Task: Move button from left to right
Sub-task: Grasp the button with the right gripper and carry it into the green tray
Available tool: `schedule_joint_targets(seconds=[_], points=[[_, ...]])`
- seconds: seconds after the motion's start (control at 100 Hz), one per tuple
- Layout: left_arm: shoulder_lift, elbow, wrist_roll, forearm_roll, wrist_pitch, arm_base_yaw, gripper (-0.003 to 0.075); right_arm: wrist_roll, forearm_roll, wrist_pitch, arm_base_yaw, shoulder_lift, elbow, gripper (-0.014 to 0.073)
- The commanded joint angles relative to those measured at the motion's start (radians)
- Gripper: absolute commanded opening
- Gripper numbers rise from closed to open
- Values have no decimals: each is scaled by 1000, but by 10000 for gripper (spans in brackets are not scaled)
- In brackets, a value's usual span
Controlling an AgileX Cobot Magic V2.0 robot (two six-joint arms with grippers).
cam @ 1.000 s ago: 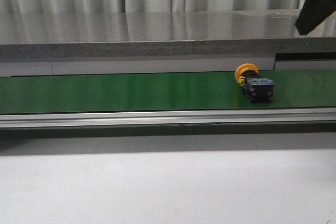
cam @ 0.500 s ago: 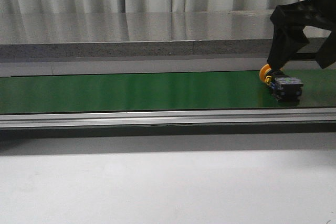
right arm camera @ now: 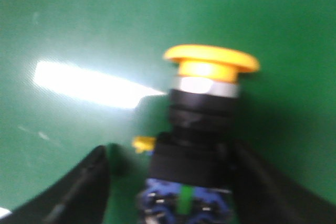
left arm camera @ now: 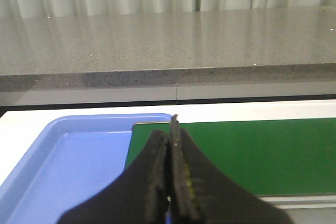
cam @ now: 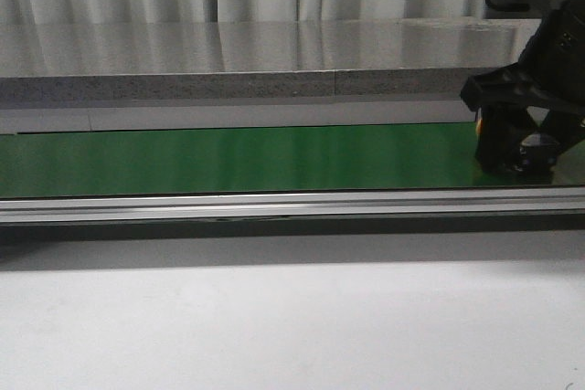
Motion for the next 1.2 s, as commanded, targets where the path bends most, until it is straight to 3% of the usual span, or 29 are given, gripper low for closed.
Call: schedule_joint_targets(seconds=[0.0, 0.08, 0.14, 0.38, 0.64, 0.91, 1.19], points=[[7, -27, -6, -11, -81, -7, -21, -7, 19, -20, 3, -28, -32, 215], [7, -27, -6, -11, -81, -7, -21, -7, 19, 11, 3, -28, -57, 102], [7, -27, -6, -11, -81, -7, -21, -7, 19, 42, 1, -30, -84, 76], [7, -27, -6, -11, -81, -7, -21, -7, -38, 159, -71, -54, -214, 78], [7, -27, -6, -11, -81, -7, -21, -7, -156, 127, -277, -62, -269, 78], [7, -27, -6, -11, -81, -7, -21, -9, -160, 71, -496, -32, -269, 78], [7, -27, -6, -11, -81, -7, -21, -9, -147, 68, -579, 74, -269, 78]])
